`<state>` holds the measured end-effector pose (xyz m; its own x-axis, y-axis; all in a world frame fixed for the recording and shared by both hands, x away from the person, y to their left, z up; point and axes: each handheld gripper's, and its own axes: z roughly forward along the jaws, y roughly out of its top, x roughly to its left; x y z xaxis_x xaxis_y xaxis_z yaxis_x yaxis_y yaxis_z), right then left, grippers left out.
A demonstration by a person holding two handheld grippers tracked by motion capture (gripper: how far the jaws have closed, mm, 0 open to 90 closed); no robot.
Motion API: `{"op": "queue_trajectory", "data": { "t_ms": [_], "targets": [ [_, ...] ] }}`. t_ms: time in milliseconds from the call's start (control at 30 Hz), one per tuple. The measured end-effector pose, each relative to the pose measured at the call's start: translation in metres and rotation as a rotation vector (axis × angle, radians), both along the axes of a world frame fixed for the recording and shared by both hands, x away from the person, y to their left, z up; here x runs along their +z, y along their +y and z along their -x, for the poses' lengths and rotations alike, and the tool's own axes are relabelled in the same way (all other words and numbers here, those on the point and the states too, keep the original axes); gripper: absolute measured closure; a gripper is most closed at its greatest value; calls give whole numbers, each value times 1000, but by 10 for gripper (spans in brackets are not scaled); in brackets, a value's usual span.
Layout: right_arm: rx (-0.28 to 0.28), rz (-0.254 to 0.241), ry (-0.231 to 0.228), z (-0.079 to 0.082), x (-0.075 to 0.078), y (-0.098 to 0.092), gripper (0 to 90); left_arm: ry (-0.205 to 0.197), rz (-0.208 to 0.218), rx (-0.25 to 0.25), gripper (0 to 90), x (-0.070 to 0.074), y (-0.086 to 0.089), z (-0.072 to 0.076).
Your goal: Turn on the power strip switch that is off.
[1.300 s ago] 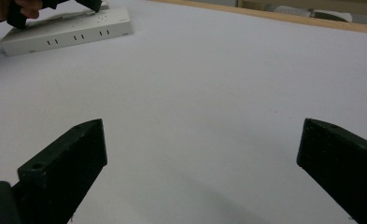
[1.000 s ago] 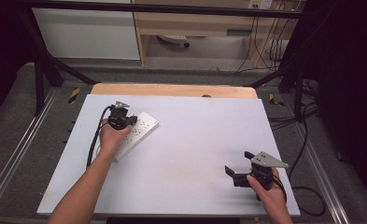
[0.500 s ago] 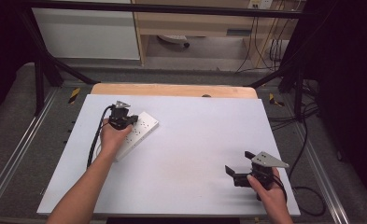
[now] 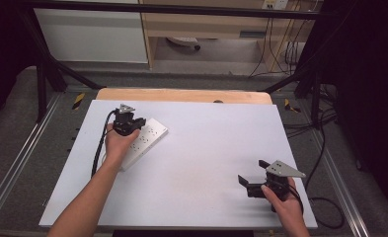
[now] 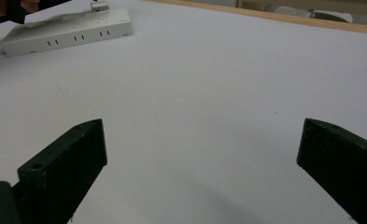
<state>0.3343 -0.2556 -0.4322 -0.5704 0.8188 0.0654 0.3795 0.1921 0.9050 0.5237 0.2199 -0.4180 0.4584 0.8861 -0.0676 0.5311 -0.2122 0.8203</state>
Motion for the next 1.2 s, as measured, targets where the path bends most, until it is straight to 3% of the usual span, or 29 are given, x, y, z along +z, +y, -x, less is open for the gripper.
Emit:
{"op": "queue_trajectory", "data": {
  "t_ms": [67, 267, 600, 767, 967, 1200],
  "targets": [
    [0, 1, 2, 0, 0, 0, 19, -9, 3, -4, 773, 1, 0, 1],
    [1, 2, 2, 0, 0, 1, 20, -31, 26, 10, 480, 4, -1, 1],
    [3, 4, 4, -1, 0, 1, 19, -53, 82, 7, 127, 11, -3, 3],
    [6, 4, 6, -1, -1, 2, 20, -74, 104, 9, 100, 19, -5, 8],
    [9, 5, 4, -2, -1, 3, 20, -89, 87, -20, 97, 30, -8, 20],
    [10, 7, 2, -2, -1, 4, 20, -96, 136, -34, 96, 43, -6, 38]
  ]
}}
